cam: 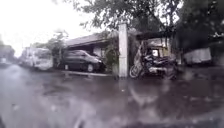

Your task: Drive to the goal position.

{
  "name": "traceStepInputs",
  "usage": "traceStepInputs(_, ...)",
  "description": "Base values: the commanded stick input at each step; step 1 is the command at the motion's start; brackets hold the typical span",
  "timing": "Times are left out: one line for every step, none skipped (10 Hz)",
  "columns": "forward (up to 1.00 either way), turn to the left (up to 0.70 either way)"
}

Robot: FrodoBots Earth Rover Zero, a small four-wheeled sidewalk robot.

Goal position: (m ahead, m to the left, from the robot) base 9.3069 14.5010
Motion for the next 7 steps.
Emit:
traceStepInputs(1.00, 0.27)
traceStepInputs(1.00, 0.27)
traceStepInputs(1.00, 0.27)
traceStepInputs(1.00, 0.14)
traceStepInputs(1.00, 0.00)
traceStepInputs(1.00, 0.12)
traceStepInputs(1.00, 0.27)
